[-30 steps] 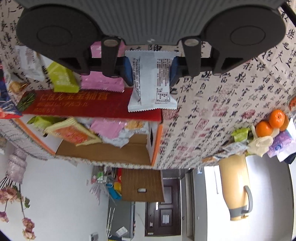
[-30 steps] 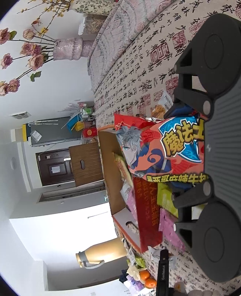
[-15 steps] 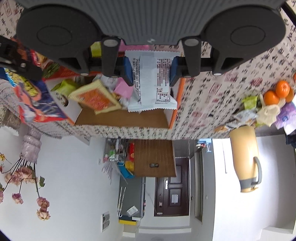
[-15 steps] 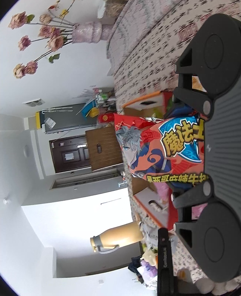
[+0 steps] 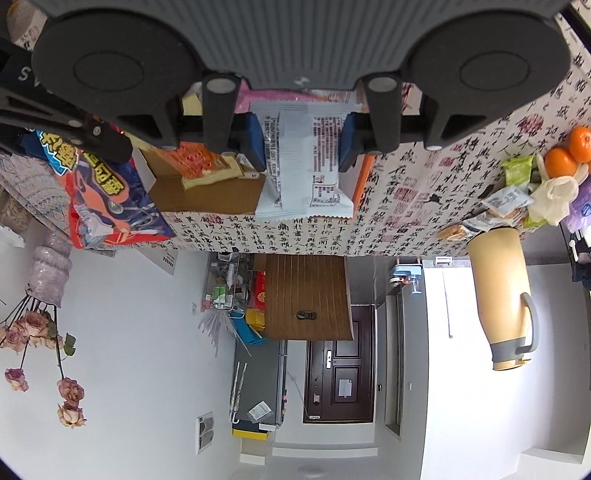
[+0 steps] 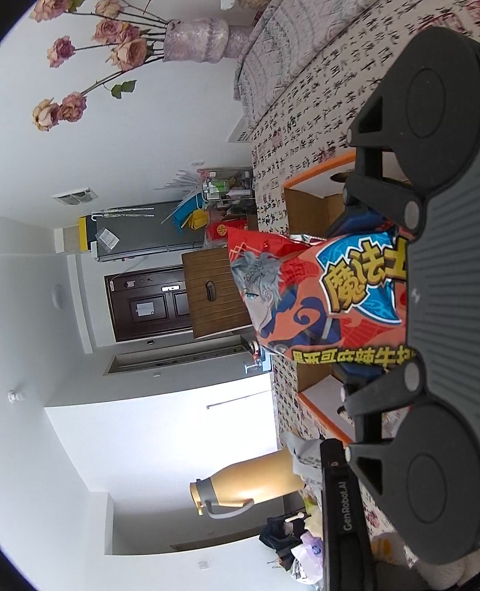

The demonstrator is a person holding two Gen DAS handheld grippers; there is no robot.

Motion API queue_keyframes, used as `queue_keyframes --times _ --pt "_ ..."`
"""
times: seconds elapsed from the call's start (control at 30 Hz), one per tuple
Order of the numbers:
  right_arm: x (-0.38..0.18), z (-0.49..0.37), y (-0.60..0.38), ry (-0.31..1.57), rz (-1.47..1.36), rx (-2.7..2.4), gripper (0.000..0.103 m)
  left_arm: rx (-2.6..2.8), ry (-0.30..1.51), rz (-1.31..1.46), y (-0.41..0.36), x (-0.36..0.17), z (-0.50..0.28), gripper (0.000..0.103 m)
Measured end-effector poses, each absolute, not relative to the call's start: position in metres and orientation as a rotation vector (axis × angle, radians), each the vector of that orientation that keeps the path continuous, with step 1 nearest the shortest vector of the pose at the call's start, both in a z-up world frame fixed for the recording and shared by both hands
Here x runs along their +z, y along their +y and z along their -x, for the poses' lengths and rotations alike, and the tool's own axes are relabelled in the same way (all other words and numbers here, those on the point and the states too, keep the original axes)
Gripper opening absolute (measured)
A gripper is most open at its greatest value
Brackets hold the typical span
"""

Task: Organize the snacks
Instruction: 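Carry the white packet and chip bag into the box and open both grippers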

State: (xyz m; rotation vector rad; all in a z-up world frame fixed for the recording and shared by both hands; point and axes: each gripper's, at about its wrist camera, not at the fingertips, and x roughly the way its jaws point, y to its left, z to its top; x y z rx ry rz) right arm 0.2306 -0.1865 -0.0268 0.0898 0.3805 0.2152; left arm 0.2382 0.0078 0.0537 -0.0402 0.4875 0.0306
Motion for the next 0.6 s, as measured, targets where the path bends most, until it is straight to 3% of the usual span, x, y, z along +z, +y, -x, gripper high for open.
queue_keyframes --times 0.6 --pt "-0.061 -0.303 -0.187 0.461 -0.096 0.174 0.064 0.048 0.544 0.034 0.002 0.016 -0.301 0.041"
